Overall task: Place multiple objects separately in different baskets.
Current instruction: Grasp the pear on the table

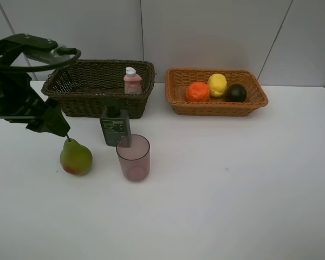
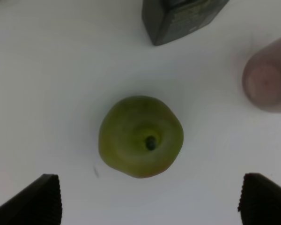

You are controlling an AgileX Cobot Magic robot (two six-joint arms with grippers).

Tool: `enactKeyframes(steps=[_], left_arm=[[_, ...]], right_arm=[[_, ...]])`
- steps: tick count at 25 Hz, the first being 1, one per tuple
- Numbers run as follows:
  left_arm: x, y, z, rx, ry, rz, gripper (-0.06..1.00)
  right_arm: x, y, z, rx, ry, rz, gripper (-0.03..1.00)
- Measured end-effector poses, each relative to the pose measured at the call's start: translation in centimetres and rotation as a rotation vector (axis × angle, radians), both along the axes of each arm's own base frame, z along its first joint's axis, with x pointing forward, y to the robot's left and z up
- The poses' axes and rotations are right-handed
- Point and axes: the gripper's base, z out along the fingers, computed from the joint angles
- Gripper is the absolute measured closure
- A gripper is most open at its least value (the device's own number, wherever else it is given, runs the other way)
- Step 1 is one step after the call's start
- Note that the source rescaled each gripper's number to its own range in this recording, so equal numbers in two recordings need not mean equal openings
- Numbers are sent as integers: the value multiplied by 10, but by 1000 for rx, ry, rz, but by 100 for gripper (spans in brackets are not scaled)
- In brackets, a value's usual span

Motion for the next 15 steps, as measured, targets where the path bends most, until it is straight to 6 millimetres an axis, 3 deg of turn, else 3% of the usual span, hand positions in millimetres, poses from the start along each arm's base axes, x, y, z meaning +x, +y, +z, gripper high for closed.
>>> enactKeyframes(steps=[7,15], left_arm=[[11,-12,-30,32,84,-29,-6],[8,-9,-47,43,84,-14,-6]], right_arm=[[0,0,0,0,0,0,9],[0,0,0,0,0,0,9]])
